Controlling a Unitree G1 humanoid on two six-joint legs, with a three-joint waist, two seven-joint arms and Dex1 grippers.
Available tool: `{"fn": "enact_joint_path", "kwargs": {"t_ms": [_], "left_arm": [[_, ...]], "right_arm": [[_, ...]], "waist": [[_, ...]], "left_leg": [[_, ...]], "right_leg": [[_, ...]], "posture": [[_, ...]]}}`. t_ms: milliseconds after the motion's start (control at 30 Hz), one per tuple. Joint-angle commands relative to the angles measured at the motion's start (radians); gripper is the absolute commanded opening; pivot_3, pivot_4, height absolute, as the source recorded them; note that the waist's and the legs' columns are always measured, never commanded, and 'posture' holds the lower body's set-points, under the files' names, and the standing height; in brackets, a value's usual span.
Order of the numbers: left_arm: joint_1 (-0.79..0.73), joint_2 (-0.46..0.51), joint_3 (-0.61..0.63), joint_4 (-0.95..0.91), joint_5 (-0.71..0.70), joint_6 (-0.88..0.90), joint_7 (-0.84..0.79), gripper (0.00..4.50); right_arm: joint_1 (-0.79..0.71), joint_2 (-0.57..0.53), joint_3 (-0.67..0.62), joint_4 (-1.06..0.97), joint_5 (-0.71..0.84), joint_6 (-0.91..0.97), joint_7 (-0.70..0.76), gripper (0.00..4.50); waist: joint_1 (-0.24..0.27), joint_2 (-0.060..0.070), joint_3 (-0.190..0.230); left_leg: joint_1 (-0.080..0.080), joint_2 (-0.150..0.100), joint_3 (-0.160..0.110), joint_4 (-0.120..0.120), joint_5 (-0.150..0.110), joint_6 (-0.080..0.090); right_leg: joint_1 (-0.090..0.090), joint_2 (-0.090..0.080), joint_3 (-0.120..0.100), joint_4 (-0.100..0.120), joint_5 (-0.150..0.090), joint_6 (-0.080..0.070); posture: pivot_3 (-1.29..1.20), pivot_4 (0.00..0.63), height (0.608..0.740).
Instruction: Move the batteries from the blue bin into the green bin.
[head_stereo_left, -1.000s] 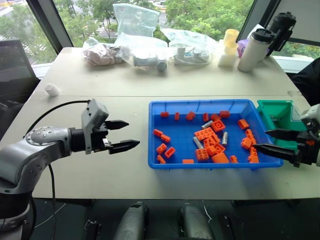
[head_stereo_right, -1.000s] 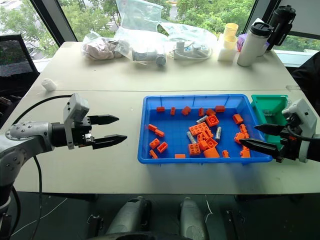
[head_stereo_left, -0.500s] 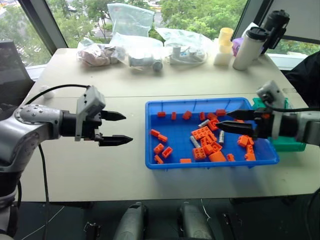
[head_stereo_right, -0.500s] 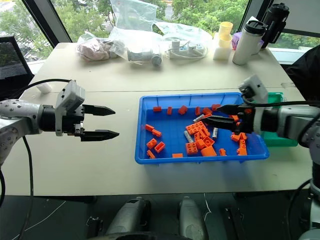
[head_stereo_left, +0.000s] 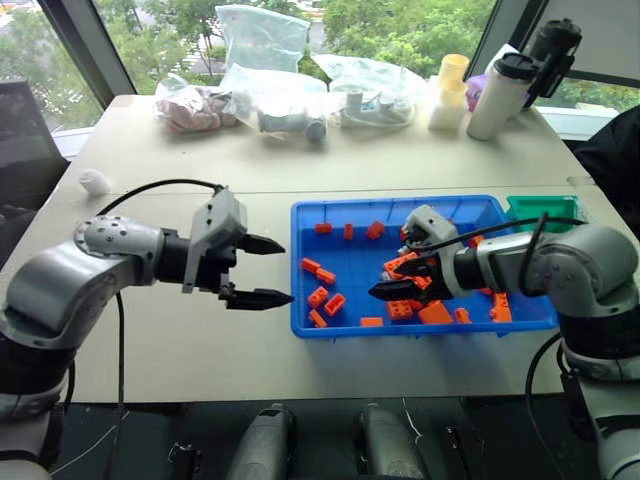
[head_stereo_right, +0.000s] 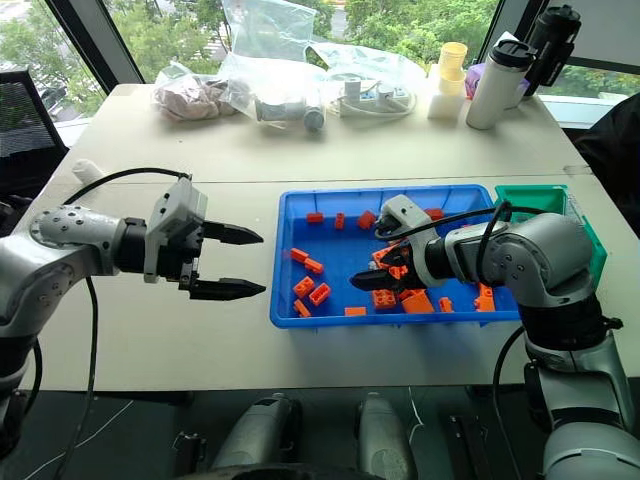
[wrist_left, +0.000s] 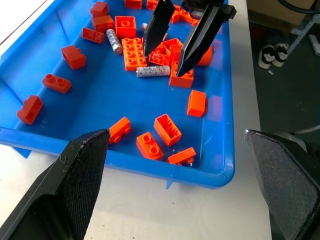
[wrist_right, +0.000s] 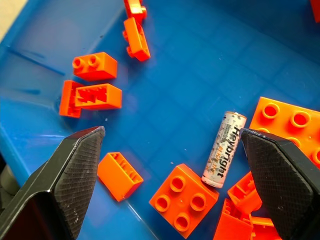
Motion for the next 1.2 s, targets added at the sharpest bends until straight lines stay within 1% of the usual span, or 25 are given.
{"fn": "enact_joint_path", "kwargs": {"t_ms": [33, 333, 367, 433, 467, 533, 633, 667, 800, 900, 1000, 1067, 1133, 1200], "left_arm": [[0.014, -0.004, 0.025, -0.033, 0.001, -0.001, 0.025, 4.50], [0.019, -0.025, 0.033, -0.034, -0.004, -0.008, 0.062, 4.50], [0.017, -0.031, 0.033, -0.033, -0.002, -0.010, 0.068, 4.50], [0.016, -0.039, 0.034, -0.032, 0.000, -0.013, 0.078, 4.50], [0.015, -0.041, 0.033, -0.032, 0.002, -0.014, 0.082, 4.50], [0.014, -0.044, 0.032, -0.034, 0.003, -0.013, 0.085, 4.50], [0.015, -0.043, 0.030, -0.036, 0.005, -0.014, 0.089, 4.50], [0.016, -0.042, 0.030, -0.037, 0.005, -0.014, 0.089, 4.50], [0.018, -0.037, 0.023, -0.039, 0.004, -0.011, 0.083, 4.50], [0.026, -0.034, 0.013, -0.041, 0.010, -0.015, 0.073, 4.50], [-0.011, -0.103, 0.039, -0.001, -0.010, -0.020, 0.118, 4.50], [-0.036, -0.144, 0.043, 0.025, -0.013, -0.022, 0.136, 4.50], [-0.057, -0.176, 0.038, 0.046, -0.015, -0.024, 0.138, 4.50], [-0.084, -0.212, 0.018, 0.068, -0.010, -0.036, 0.131, 4.50]], "right_arm": [[-0.010, -0.002, 0.014, 0.000, -0.030, -0.001, -0.006, 4.47], [-0.019, 0.013, 0.094, 0.038, -0.087, -0.026, 0.009, 4.47], [-0.017, 0.019, 0.113, 0.045, -0.098, -0.031, 0.006, 4.24], [-0.012, 0.022, 0.163, 0.057, -0.135, -0.066, -0.003, 3.63], [-0.012, 0.022, 0.179, 0.061, -0.151, -0.080, -0.004, 3.19], [-0.018, 0.020, 0.202, 0.066, -0.174, -0.105, 0.000, 2.10], [-0.028, 0.029, 0.202, 0.069, -0.186, -0.111, 0.010, 0.48], [-0.031, 0.031, 0.201, 0.067, -0.190, -0.111, 0.013, 0.01], [-0.052, 0.041, 0.168, 0.045, -0.188, -0.102, 0.021, 0.01], [-0.085, 0.068, 0.094, 0.042, -0.177, -0.084, 0.013, 0.01], [-0.151, 0.071, -0.066, 0.077, -0.178, -0.086, -0.003, 0.01], [-0.169, 0.044, -0.180, 0.097, -0.175, -0.103, -0.003, 0.01], [-0.173, -0.001, -0.271, 0.117, -0.201, -0.136, -0.022, 0.01], [-0.149, -0.074, -0.337, 0.145, -0.242, -0.167, -0.043, 0.01]], "waist": [[0.000, 0.000, 0.000], [-0.001, 0.000, 0.000], [-0.001, 0.000, 0.000], [-0.002, 0.000, 0.000], [-0.002, 0.000, 0.000], [-0.002, 0.000, 0.000], [-0.002, 0.000, 0.000], [-0.002, 0.000, 0.000], [-0.002, 0.000, 0.000], [-0.002, 0.000, 0.000], [0.001, 0.000, 0.000], [0.009, -0.001, 0.000], [0.016, -0.001, 0.000], [0.021, -0.001, 0.000]], "left_leg": [[0.000, 0.000, 0.000, 0.000, 0.000, 0.000], [0.000, 0.000, 0.000, 0.000, 0.000, 0.000], [0.000, 0.000, 0.000, 0.000, 0.000, 0.000], [0.000, 0.000, 0.000, 0.000, 0.000, 0.000], [0.001, 0.000, 0.000, 0.000, 0.000, 0.000], [0.001, 0.000, 0.000, 0.000, 0.000, 0.000], [0.001, 0.000, 0.000, 0.000, 0.000, 0.000], [0.001, 0.000, 0.000, 0.000, 0.000, 0.000], [0.001, 0.000, 0.000, 0.000, 0.000, 0.000], [0.001, 0.000, 0.000, 0.000, 0.000, 0.000], [0.001, 0.000, 0.000, 0.000, 0.000, 0.000], [0.000, -0.001, 0.000, 0.000, 0.000, 0.000], [0.000, -0.001, -0.001, 0.000, 0.000, 0.000], [0.000, -0.001, 0.000, 0.000, 0.000, 0.000]], "right_leg": [[0.000, 0.000, 0.000, 0.000, 0.000, 0.000], [0.000, 0.000, -0.001, 0.000, 0.000, 0.000], [0.000, 0.000, -0.001, 0.000, 0.000, 0.000], [0.000, 0.000, -0.001, 0.000, 0.000, 0.000], [0.000, 0.000, -0.001, 0.000, 0.000, 0.000], [0.000, 0.000, -0.001, 0.001, 0.000, 0.000], [0.000, 0.000, -0.001, 0.001, 0.000, 0.000], [0.000, 0.000, -0.001, 0.001, 0.000, 0.000], [0.000, 0.000, -0.001, 0.001, 0.000, 0.000], [0.000, 0.000, -0.001, 0.001, 0.000, 0.000], [0.000, 0.000, -0.001, 0.001, 0.000, 0.000], [0.000, 0.000, -0.001, 0.001, 0.000, 0.000], [0.001, 0.000, -0.001, 0.000, 0.000, 0.000], [0.001, 0.000, -0.001, -0.001, 0.000, 0.000]], "posture": [[0.00, 0.150, 0.740], [0.00, 0.150, 0.740], [0.00, 0.150, 0.740], [0.00, 0.150, 0.740], [0.00, 0.150, 0.740], [0.00, 0.150, 0.740], [0.00, 0.150, 0.740], [0.00, 0.150, 0.740], [0.00, 0.150, 0.740], [0.00, 0.150, 0.740], [0.00, 0.150, 0.740], [0.00, 0.150, 0.740], [0.00, 0.150, 0.740], [0.00, 0.150, 0.740]]}}
